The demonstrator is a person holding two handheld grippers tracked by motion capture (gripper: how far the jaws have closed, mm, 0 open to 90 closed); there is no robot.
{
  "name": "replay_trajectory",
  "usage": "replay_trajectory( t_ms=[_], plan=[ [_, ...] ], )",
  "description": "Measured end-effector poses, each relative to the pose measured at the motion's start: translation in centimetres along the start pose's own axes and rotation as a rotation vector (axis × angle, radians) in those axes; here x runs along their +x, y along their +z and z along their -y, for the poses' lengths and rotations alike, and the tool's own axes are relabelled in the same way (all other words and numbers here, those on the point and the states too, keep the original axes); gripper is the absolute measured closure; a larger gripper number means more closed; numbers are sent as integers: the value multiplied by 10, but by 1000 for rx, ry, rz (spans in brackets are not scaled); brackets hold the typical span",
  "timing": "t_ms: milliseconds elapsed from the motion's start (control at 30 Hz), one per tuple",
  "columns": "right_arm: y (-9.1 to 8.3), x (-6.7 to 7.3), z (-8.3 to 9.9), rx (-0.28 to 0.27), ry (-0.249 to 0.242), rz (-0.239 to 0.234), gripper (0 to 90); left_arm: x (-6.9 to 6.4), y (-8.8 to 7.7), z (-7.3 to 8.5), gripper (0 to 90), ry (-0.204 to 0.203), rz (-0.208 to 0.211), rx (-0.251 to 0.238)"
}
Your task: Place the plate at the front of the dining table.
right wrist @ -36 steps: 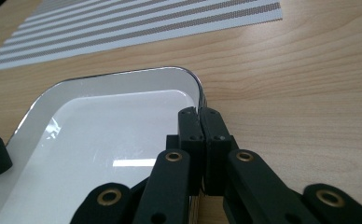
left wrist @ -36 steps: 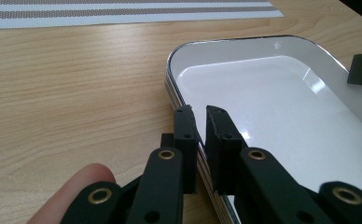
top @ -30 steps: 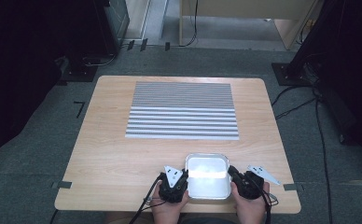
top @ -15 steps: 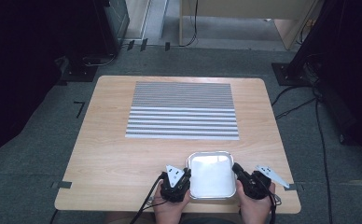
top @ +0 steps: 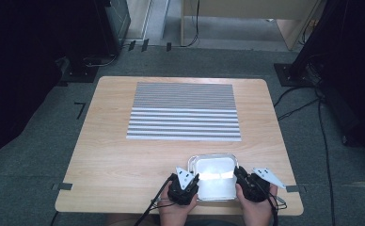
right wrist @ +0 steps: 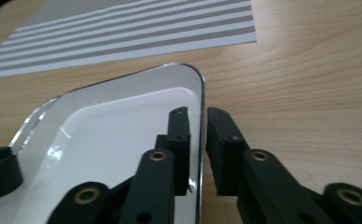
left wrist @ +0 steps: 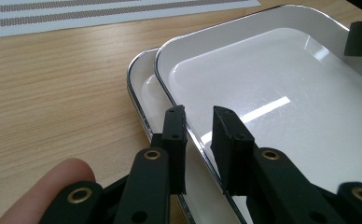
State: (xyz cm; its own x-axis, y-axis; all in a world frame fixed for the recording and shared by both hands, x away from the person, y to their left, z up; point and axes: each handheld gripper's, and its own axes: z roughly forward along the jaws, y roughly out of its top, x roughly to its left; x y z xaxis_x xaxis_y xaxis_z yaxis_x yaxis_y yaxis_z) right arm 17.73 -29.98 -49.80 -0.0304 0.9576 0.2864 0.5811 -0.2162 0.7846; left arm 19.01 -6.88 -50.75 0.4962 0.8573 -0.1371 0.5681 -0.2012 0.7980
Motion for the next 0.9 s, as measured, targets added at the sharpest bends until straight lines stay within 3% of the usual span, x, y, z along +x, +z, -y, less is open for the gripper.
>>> replay_trajectory(
  t_ms=[67, 200, 333, 433, 600, 900],
  plan=[
    [2, 0, 1, 9, -5, 24, 845, 0, 0, 0, 753, -3, 2, 0],
    [4, 0, 2, 19, 21, 23, 887, 0, 1, 0, 735, -8, 11, 3],
    [5, -5, 2, 5, 127, 3, 900, 0, 1, 0, 701, -23, 22, 0],
    [4, -8, 3, -5, 164, -2, 900, 1, 0, -2, 691, -35, 39, -8],
    [1, -4, 3, -42, 159, -7, 900, 4, -3, -6, 761, -62, 30, -42],
    [-2, 8, 1, -53, 118, -28, 896, 16, -10, -15, 855, -129, 7, -84]
  ],
)
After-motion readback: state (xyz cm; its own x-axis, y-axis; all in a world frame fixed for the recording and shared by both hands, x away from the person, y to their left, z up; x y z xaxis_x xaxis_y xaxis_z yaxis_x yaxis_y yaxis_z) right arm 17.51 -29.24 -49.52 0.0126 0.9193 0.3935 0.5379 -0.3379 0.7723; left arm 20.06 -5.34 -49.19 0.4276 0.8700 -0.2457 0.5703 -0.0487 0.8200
